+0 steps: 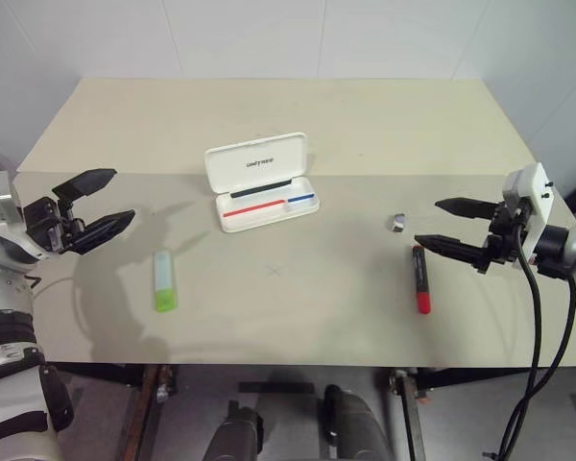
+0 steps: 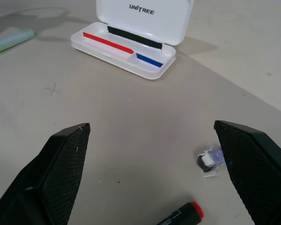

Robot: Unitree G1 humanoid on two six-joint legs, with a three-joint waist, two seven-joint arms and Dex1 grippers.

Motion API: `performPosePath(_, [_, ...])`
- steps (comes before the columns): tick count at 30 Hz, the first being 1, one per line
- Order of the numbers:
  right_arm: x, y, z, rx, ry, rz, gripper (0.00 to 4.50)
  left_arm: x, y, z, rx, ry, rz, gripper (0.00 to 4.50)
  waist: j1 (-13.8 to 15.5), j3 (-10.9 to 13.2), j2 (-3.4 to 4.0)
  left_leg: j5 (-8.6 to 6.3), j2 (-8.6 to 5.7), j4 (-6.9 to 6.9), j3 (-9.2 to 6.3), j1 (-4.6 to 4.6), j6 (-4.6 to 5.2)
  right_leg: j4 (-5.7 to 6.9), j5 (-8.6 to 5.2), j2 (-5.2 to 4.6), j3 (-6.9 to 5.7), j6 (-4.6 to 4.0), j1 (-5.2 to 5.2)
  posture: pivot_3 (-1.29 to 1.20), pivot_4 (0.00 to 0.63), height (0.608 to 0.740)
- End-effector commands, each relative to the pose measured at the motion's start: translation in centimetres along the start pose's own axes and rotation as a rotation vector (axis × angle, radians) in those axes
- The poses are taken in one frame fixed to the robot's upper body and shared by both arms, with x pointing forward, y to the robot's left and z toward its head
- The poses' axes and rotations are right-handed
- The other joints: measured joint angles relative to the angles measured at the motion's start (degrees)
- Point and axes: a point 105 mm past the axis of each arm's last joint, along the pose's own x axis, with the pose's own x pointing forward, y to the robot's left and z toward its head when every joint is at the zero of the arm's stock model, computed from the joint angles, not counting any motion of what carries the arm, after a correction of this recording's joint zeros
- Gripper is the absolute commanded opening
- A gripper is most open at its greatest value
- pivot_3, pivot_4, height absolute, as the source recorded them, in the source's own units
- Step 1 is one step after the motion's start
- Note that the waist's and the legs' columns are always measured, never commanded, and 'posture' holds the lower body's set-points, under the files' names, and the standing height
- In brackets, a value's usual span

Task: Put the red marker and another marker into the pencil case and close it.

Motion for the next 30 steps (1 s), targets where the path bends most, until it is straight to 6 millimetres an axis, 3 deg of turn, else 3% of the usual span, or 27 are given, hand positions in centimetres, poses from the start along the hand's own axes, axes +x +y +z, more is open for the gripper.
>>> performPosePath(1, [-0.8, 0.2, 1.8, -0.039, -0.059, -0.023, 4.5, -0.3, 0.0, 1.2, 0.042, -0.003, -0.032, 4.49, 0.0, 0.0, 0.0, 0.0, 0.0, 0.01, 0.0, 0.0, 0.0, 0.0, 0.0, 0.0, 0.0, 0.0, 0.0, 0.0, 0.15, 0.74])
performPosePath(6, [-0.5, 0.7, 0.8, -0.001, -0.071, -0.025, 4.5, 0.3, -0.5, 0.8, 0.043, -0.02, -0.034, 4.49, 0.21, -0.04, -0.06, -0.01, 0.01, 0.02, 0.0, 0.01, 0.01, 0.01, 0.0, 0.01, 0.01, 0.0, 0.0, 0.0, 0.15, 0.74])
performPosePath(12, [0.8, 2.8, 1.2, 0.024, -0.102, 0.046, 4.5, 1.2, -2.5, 1.1, 0.026, -0.009, -0.111, 4.49, 0.22, -0.03, -0.07, 0.0, 0.02, 0.02, 0.04, 0.01, 0.0, 0.0, 0.02, 0.01, 0.08, 0.03, -0.01, 0.0, 0.15, 0.74])
performPosePath(21, [0.8, 5.0, 0.1, -0.03, -0.093, 0.097, 4.5, 3.0, -2.8, 0.7, 0.026, 0.015, -0.147, 4.49, 1.61, -0.03, -0.08, -0.05, 0.01, 0.06, 0.03, 0.0, 0.09, -0.03, 0.05, 0.04, 0.09, 0.03, 0.0, 0.0, 0.15, 0.74])
performPosePath(26, [0.7, 7.7, 0.2, -0.119, -0.123, 0.153, 4.5, 6.4, -2.5, -2.0, 0.006, 0.076, -0.231, 4.49, 2.7, -0.05, -0.12, -0.05, -0.01, 0.11, 0.04, 0.0, 0.09, -0.03, 0.07, 0.08, 0.09, 0.05, 0.04, 0.0, 0.15, 0.74])
performPosePath(30, [0.5, 8.4, -0.1, -0.156, -0.137, 0.128, 4.5, 8.6, -2.1, -3.5, 0.003, 0.103, -0.278, 4.49, 2.62, -0.05, -0.23, -0.04, -0.02, 0.19, 0.08, 0.0, 0.11, -0.14, 0.2, 0.1, 0.11, 0.1, 0.14, 0.0, 0.15, 0.74])
